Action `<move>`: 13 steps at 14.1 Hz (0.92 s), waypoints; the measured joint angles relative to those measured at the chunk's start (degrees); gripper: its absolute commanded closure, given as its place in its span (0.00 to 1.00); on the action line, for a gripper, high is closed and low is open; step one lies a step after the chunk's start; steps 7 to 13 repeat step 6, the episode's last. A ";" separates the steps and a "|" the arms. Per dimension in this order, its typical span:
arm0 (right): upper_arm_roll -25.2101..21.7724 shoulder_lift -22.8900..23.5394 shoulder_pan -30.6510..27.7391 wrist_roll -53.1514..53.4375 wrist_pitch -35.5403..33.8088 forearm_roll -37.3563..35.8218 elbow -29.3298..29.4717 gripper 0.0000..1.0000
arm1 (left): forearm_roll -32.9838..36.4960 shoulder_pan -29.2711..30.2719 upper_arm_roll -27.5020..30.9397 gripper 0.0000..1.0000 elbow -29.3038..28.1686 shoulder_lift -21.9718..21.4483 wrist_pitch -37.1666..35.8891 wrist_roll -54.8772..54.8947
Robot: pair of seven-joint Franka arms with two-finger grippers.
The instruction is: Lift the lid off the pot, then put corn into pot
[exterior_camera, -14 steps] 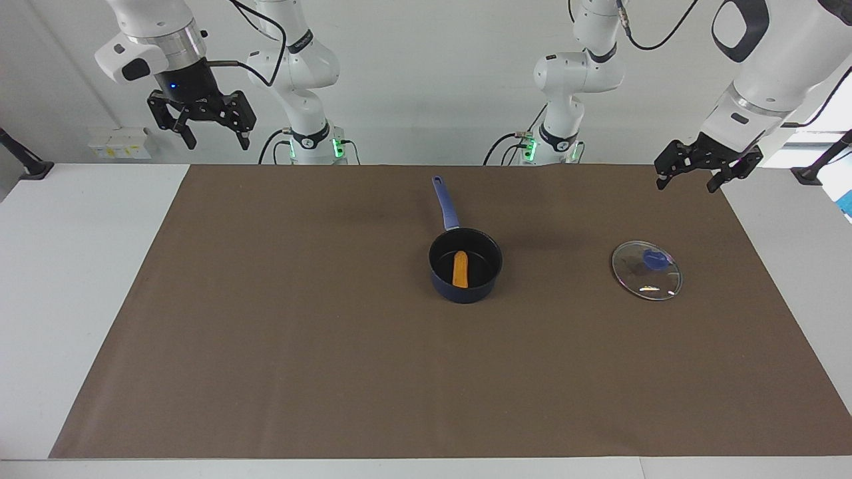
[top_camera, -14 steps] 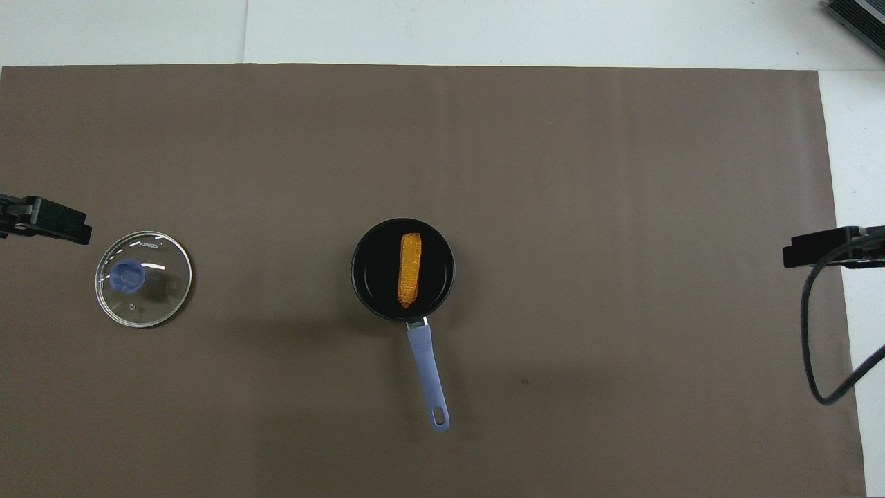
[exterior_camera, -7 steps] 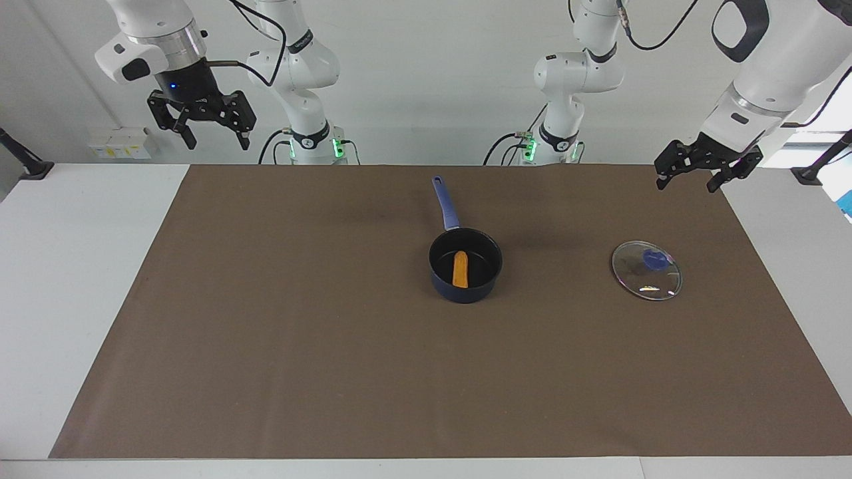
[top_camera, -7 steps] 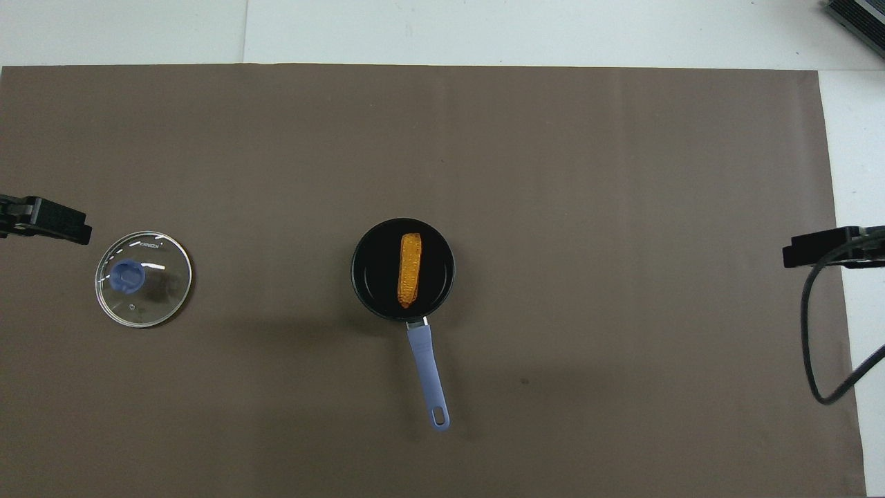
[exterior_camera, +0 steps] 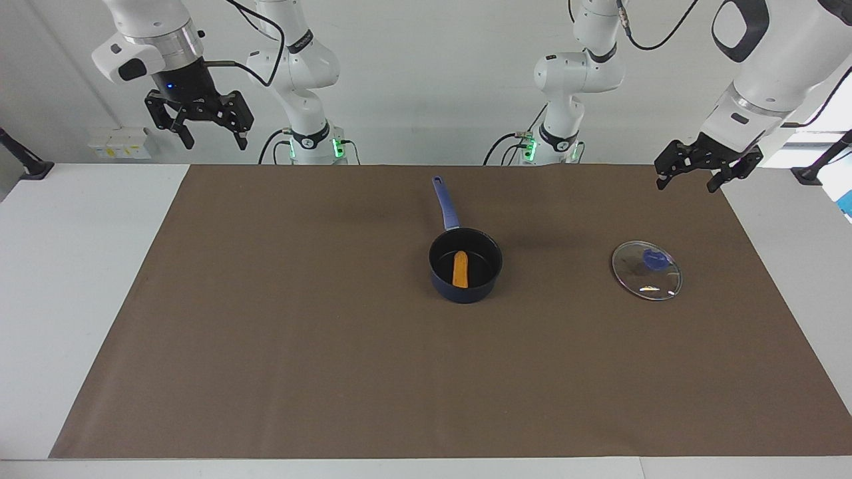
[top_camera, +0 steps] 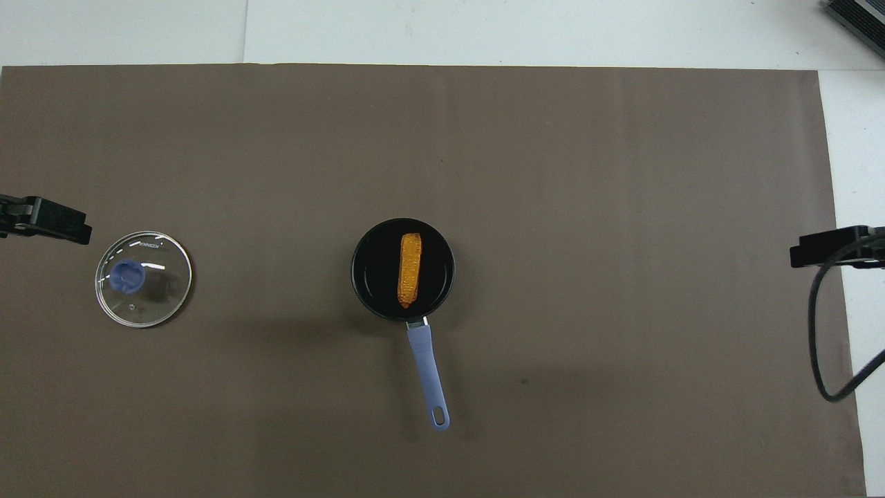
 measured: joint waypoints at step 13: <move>1.02 -0.16 0.16 -0.03 -0.09 0.27 -0.05 0.00 | -0.02 -0.10 -0.28 0.00 0.00 0.00 0.00 0.01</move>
